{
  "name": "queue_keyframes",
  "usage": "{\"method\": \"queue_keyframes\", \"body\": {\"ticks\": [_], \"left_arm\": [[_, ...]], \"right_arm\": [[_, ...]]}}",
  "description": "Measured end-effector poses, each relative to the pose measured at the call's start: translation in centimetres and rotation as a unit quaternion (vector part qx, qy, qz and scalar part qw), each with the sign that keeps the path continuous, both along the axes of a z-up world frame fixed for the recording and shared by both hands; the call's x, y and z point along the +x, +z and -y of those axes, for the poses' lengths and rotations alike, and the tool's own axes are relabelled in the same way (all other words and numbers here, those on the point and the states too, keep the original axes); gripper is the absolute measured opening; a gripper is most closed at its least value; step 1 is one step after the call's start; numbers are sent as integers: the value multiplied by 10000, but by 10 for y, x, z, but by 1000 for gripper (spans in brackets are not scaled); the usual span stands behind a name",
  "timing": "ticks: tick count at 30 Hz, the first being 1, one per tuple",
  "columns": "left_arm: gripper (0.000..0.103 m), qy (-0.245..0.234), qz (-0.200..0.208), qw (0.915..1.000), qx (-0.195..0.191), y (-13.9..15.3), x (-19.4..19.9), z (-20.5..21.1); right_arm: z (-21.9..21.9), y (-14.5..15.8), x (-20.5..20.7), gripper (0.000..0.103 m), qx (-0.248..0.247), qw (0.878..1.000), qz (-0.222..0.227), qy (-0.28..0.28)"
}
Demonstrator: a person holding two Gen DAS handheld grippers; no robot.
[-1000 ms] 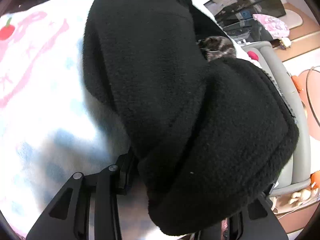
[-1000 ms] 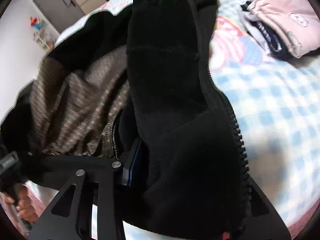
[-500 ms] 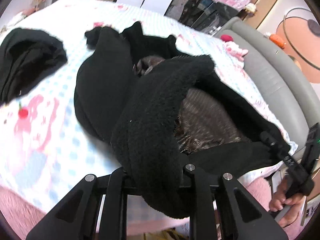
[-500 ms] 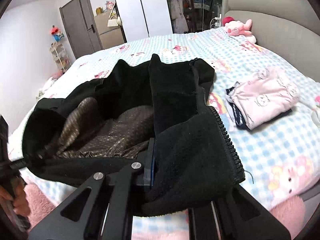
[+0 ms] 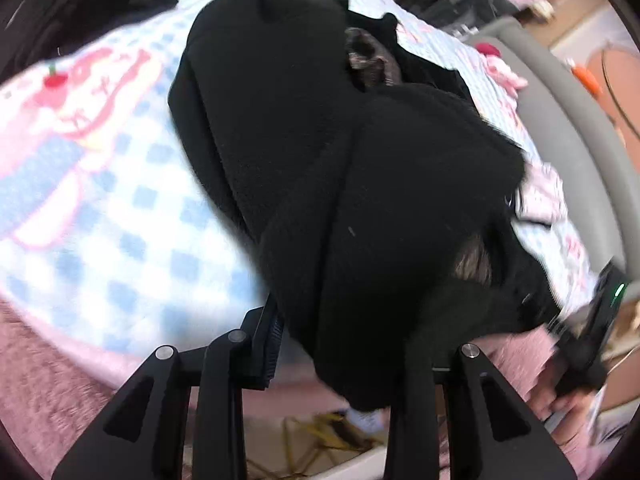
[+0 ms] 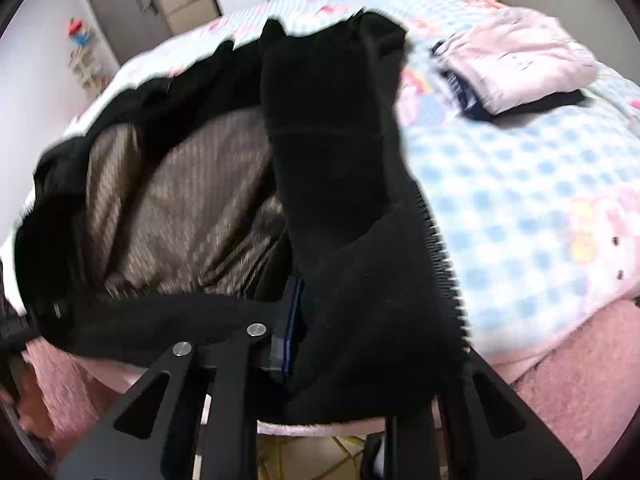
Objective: Fold clothes
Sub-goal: 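Lay the jacket flat on the blanket and open both grippers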
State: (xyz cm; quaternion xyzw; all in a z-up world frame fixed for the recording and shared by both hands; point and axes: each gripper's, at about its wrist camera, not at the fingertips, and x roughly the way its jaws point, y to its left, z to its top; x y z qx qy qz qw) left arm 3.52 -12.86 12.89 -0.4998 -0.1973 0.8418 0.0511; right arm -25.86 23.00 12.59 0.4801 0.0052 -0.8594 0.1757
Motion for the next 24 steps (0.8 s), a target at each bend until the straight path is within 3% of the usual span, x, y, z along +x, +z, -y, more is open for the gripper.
{"method": "queue_keyframes", "body": {"ticks": [4, 7, 12, 13, 14, 16, 18, 20, 22, 24], "left_arm": [[32, 44, -609, 9957, -700, 41, 32, -4], [32, -134, -1219, 9888, -854, 69, 49, -9], [36, -581, -1936, 9755, -872, 112, 32, -44], [47, -791, -1940, 9742, -834, 109, 11, -63], [50, -974, -1813, 9748, -861, 96, -8, -85], [50, -1183, -1361, 9778, -1069, 59, -13, -107], [48, -1291, -830, 9802, -1250, 23, -23, -116], [44, -1282, -416, 9826, -1278, -20, -37, -120], [43, -1371, -296, 9821, -1255, -47, -28, -118], [43, -1512, -292, 9787, -1361, -60, -15, -120]], "right_arm": [[-15, 29, 16, 26, -64, 9986, -530, -35], [-25, 48, 42, 27, -40, 9945, -1042, 89], [-6, 80, 57, 27, 12, 9838, -1774, 241], [-3, 85, 58, 29, 50, 9813, -1905, 254], [2, 84, 54, 38, 63, 9815, -1883, 344], [11, 77, 47, 44, 26, 9824, -1768, 594], [27, 50, 33, 44, 36, 9861, -1386, 919], [41, 9, 24, 44, 473, 9904, -833, 996], [44, -29, 22, 44, 647, 9886, -370, 1308], [36, -57, 32, 44, 662, 9899, -196, 1235]]}}
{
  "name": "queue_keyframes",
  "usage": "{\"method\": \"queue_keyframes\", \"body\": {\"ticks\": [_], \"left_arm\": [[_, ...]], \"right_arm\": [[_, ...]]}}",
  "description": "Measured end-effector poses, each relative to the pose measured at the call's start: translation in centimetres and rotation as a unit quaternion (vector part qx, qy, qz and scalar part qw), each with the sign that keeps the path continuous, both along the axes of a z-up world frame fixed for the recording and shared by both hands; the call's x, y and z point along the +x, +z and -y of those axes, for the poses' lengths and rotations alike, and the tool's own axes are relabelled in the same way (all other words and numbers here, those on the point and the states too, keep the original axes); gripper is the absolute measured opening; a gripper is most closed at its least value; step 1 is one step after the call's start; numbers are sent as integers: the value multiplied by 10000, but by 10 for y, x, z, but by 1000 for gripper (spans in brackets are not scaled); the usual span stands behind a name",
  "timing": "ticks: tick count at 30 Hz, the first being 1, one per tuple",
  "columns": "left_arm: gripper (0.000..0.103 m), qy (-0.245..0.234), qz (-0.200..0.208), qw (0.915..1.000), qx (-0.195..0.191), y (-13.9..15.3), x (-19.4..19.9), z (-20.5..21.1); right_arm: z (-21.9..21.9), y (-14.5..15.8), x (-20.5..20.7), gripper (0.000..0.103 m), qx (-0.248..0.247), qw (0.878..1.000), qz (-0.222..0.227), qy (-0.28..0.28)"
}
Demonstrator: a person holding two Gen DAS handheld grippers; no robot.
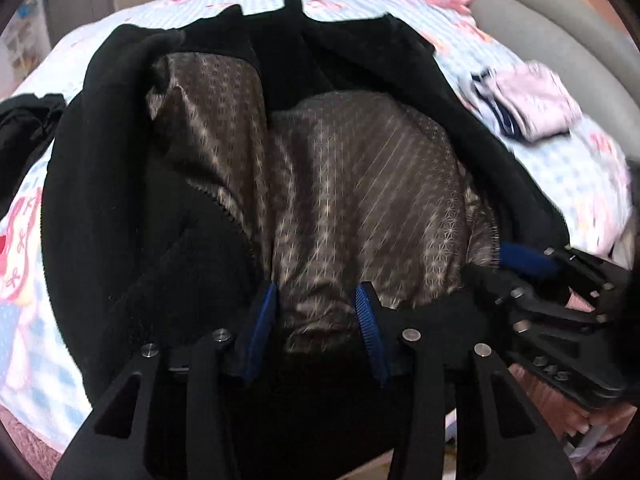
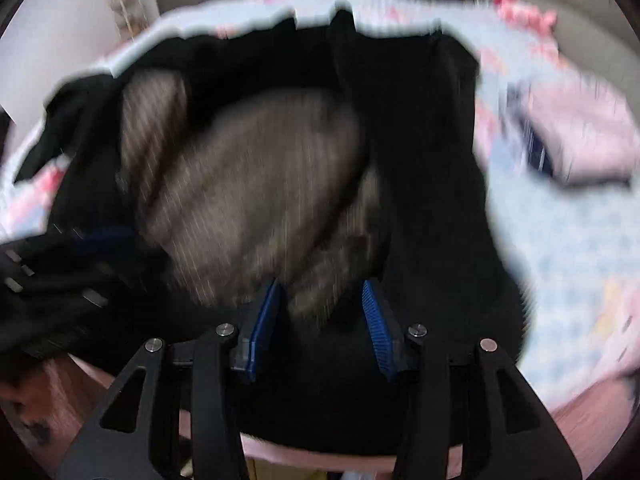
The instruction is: Fold clothes
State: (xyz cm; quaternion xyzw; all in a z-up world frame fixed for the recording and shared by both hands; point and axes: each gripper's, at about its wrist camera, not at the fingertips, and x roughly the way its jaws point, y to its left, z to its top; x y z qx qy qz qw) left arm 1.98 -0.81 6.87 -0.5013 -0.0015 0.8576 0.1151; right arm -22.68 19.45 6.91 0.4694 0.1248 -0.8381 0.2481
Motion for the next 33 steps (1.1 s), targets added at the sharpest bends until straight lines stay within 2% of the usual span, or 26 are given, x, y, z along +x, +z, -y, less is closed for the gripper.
{"method": "queue_keyframes", "body": {"ticks": [1, 2, 8, 11, 13, 17, 20, 22, 28, 33], "left_arm": [[43, -34, -16, 10000, -56, -4, 6, -2], [43, -19, -37, 10000, -83, -7, 12, -3], [43, 211, 164, 9995, 160, -26, 34, -7], [43, 144, 66, 9999, -12, -22, 55, -9], [43, 160, 33, 9999, 16, -22, 65, -8], [43, 319, -226, 9985, 387, -38, 77, -7], [44, 316, -332, 9945, 945, -32, 94, -3], [44, 318, -303, 9945, 947, -26, 100, -7], [43, -140, -347, 9925, 1163, -21, 95, -26], [43, -474, -314, 9940, 935, -29, 75, -45]], "right_arm": [[-4, -14, 5, 44, 15, 10000, 81, -46], [-8, -14, 10, 44, 9, 10000, 53, -17], [-30, -13, 29, 43, -146, 9999, 44, 8], [-42, -10, 33, 43, -296, 9995, 105, -46], [-51, -4, 38, 43, -449, 9989, 41, -105], [-65, 11, 45, 43, -728, 9969, -105, -288], [-68, 20, 46, 43, -664, 9968, -301, -336], [-78, 25, 49, 43, -765, 9953, -406, -423], [-118, 42, 45, 44, -1268, 9853, -356, -1087], [-145, 38, 30, 44, -1348, 9757, -265, -1704]]}}
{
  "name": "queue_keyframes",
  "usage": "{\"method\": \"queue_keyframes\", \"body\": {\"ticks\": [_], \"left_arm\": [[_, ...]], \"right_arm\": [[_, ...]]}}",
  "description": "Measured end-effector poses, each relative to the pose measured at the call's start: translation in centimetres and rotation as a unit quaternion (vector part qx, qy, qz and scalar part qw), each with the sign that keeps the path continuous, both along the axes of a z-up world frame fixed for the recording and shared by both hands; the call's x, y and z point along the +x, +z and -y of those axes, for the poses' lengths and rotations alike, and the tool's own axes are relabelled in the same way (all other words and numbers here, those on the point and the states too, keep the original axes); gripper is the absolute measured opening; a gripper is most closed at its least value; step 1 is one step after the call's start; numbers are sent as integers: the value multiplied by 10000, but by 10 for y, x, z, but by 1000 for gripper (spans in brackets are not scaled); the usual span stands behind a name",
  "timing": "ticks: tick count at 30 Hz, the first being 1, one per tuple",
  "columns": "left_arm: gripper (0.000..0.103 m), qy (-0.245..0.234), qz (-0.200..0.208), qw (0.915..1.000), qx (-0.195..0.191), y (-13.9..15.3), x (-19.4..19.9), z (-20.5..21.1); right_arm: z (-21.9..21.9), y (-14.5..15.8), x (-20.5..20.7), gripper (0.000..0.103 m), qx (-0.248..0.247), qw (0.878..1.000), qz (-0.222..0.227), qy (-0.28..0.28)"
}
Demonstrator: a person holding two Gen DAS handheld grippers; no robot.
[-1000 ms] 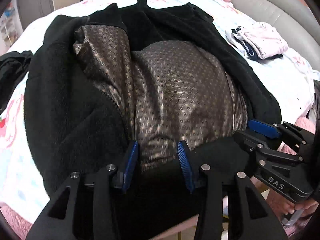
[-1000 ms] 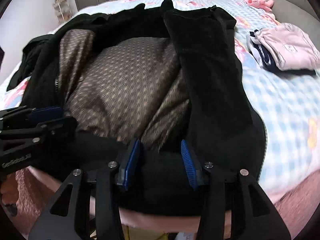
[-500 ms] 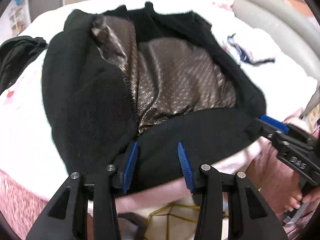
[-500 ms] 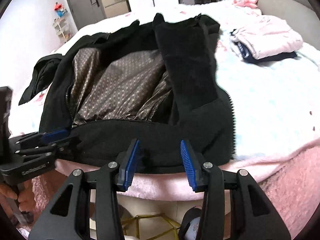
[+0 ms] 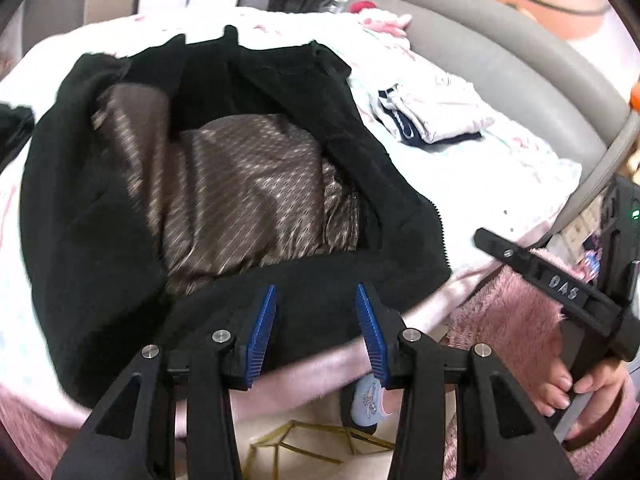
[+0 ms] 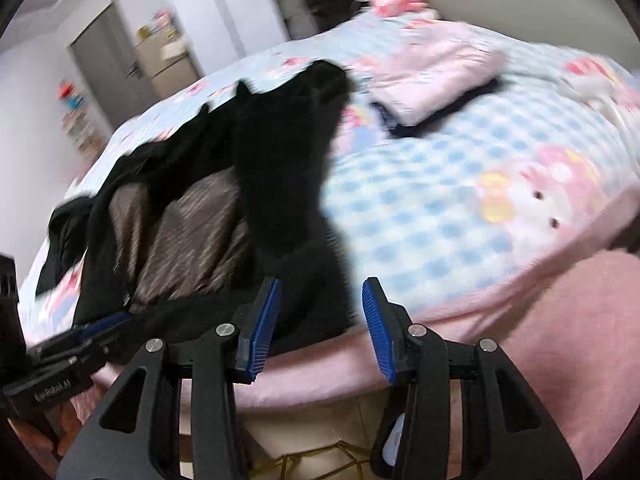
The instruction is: Fold clothes
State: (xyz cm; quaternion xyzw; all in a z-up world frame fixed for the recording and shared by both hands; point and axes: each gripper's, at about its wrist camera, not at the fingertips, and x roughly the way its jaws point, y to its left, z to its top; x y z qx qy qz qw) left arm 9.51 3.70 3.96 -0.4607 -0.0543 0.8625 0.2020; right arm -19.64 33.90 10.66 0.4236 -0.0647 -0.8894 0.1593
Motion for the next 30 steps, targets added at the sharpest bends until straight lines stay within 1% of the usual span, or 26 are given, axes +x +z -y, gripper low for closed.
{"method": "queue_keyframes", "body": {"ticks": [1, 3, 4, 7, 9, 11, 13, 14, 16, 19, 20, 22, 24, 25, 26, 27, 28, 29, 30], "left_arm": [[43, -55, 33, 10000, -24, -3, -5, -5], [42, -162, 168, 9997, 51, -10, -17, -15], [42, -220, 227, 9994, 119, -13, -23, -21], [42, -387, 341, 9980, 372, -17, -41, -41], [42, -398, 398, 9976, 399, -20, -52, -49], [42, -272, 459, 9979, 380, -24, -64, -60], [42, -101, 493, 9976, 479, -27, -71, -60], [42, -7, 518, 9969, 589, -28, -72, -56], [42, 127, 608, 9945, 848, -29, -71, -45], [42, 298, 678, 9904, 1168, -25, -67, -28], [43, 375, 673, 9887, 1286, -23, -66, -22], [44, 499, 692, 9822, 1672, -19, -63, -7], [47, 600, 714, 9735, 2087, -18, -61, 2], [51, 578, 719, 9716, 2180, -18, -61, 4], [56, 511, 722, 9715, 2199, -18, -61, 3], [58, 445, 745, 9724, 2168, -20, -63, 1], [60, 378, 794, 9743, 2073, -23, -65, -5], [60, 312, 843, 9761, 1979, -26, -67, -10], [60, 273, 881, 9774, 1904, -31, -71, -15]], "right_arm": [[-6, -2, -3, 44, -19, 9998, 9, -182], [-17, -11, -7, 44, 49, 9985, 145, -519], [-20, -17, -10, 44, 57, 9980, 247, -583], [-31, -37, -18, 44, 31, 9964, 565, -637], [-36, -49, -28, 44, -156, 9954, 802, -508], [-33, -55, -42, 44, -275, 9951, 905, -298], [-26, -55, -55, 45, -385, 9955, 864, -54], [-22, -55, -62, 44, -439, 9955, 842, 68], [-13, -54, -69, 44, -698, 9930, 848, 436], [3, -44, -66, 44, -996, 9881, 685, 953], [8, -41, -63, 44, -1096, 9856, 621, 1126], [20, -36, -56, 44, -1168, 9827, 460, 1359], [32, -38, -51, 44, -1169, 9800, 399, 1560], [39, -38, -48, 44, -1168, 9785, 369, 1660], [44, -42, -47, 44, -1120, 9773, 416, 1748], [50, -46, -47, 44, -1069, 9761, 465, 1835], [56, -50, -47, 44, -1018, 9747, 514, 1922], [62, -58, -46, 44, -953, 9727, 672, 2007], [64, -62, -44, 44, -914, 9721, 731, 2034]]}}
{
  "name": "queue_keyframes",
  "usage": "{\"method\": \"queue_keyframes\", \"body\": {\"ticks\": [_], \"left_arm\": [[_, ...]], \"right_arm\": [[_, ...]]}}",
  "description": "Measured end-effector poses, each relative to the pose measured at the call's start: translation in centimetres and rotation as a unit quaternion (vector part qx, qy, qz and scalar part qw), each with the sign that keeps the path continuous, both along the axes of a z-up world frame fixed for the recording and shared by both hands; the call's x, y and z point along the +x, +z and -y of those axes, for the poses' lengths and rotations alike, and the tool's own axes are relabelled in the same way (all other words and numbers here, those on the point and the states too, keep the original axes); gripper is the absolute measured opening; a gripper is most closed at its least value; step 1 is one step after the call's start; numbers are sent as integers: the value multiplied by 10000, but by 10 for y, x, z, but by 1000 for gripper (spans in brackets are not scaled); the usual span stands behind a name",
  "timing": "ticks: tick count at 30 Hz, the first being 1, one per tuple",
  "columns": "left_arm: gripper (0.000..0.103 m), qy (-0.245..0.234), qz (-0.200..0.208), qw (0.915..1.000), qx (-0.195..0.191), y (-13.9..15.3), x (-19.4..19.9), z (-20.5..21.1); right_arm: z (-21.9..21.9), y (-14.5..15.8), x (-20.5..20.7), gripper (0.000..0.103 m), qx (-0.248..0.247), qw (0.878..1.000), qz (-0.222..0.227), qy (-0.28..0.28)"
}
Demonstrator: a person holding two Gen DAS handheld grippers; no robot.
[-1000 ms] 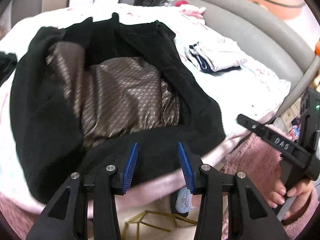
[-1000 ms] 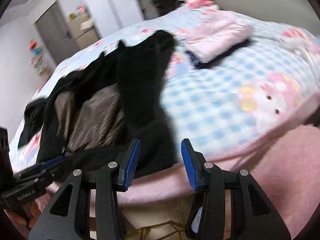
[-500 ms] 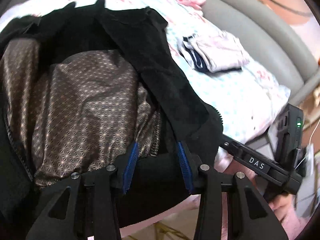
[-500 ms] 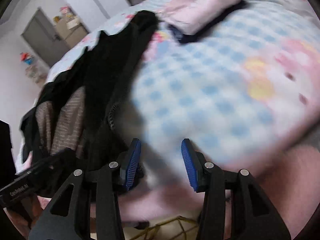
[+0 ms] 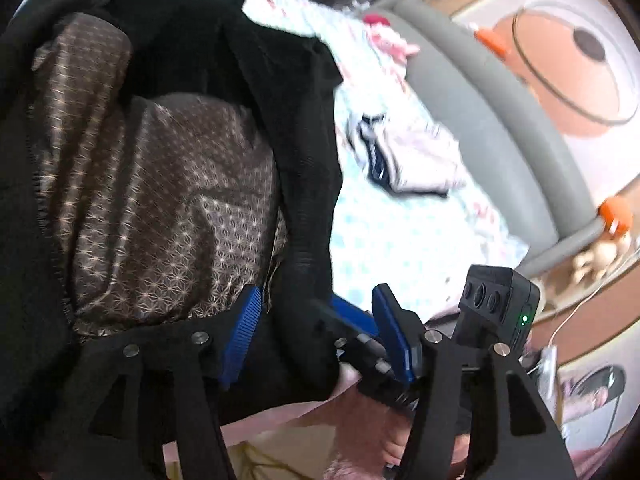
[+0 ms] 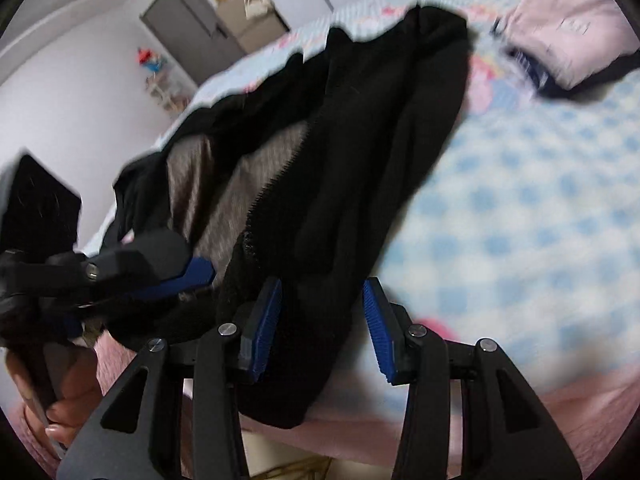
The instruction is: Fold clothes
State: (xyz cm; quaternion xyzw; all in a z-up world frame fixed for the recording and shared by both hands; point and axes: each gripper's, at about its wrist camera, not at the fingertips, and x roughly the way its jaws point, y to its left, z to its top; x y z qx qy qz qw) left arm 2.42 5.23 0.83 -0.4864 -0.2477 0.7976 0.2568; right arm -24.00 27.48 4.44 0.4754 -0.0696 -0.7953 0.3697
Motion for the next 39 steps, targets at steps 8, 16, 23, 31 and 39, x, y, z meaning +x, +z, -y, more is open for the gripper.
{"method": "queue_keyframes", "body": {"ticks": [8, 16, 23, 31, 39], "left_arm": [[11, 363, 76, 9986, -367, -21, -16, -1], [62, 61, 379, 9986, 372, -24, -26, -1], [40, -111, 406, 9968, -674, -36, -35, -47], [21, 247, -247, 9986, -398, 6, -23, -21], [5, 1282, -23, 9915, -239, -7, -1, 45]], "right_arm": [[-19, -5, 15, 44, -66, 9999, 74, 83], [-19, -6, 18, 46, 30, 9998, 35, -168], [-10, 4, 23, 46, 264, 9994, -176, -151], [-33, 13, 8, 46, -34, 9955, 70, -949], [-17, 6, 15, 46, 260, 9967, 62, -761]]}}
